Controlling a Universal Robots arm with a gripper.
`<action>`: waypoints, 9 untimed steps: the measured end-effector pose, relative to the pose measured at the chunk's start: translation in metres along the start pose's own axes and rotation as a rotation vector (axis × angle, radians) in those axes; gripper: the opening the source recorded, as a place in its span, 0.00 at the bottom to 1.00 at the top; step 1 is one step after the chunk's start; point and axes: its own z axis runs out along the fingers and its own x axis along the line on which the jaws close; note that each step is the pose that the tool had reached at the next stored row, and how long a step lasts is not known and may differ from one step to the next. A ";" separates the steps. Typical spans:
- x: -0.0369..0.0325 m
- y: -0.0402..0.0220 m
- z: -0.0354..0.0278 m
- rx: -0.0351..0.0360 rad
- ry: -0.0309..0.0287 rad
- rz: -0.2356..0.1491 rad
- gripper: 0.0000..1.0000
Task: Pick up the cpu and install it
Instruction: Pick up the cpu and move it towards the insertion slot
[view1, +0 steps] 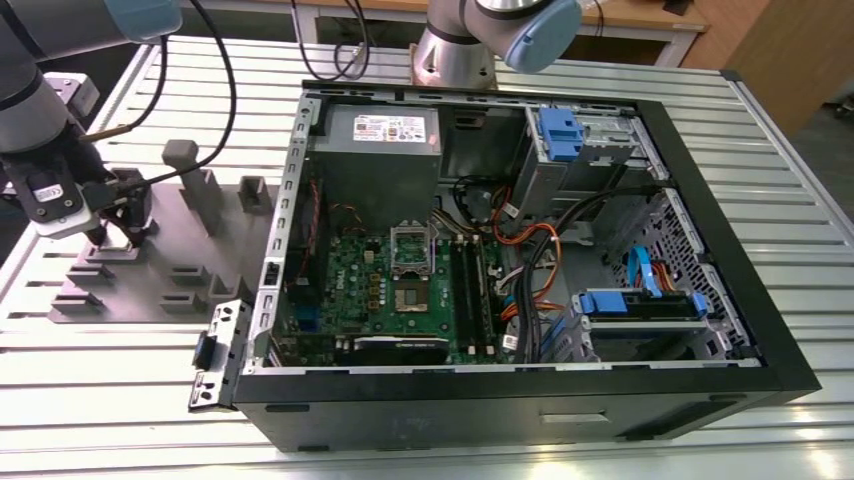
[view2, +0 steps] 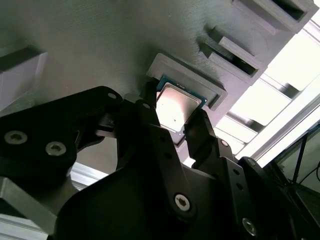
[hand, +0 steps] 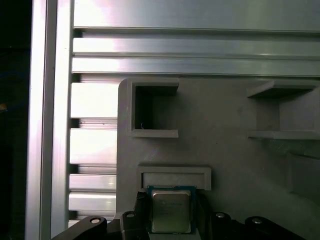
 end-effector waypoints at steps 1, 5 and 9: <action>0.0000 0.0000 0.0000 0.0000 0.0000 0.000 0.47; 0.0000 0.0001 -0.0013 0.0001 0.0001 0.000 0.47; -0.0001 0.0001 -0.0031 -0.0001 -0.0002 0.000 0.47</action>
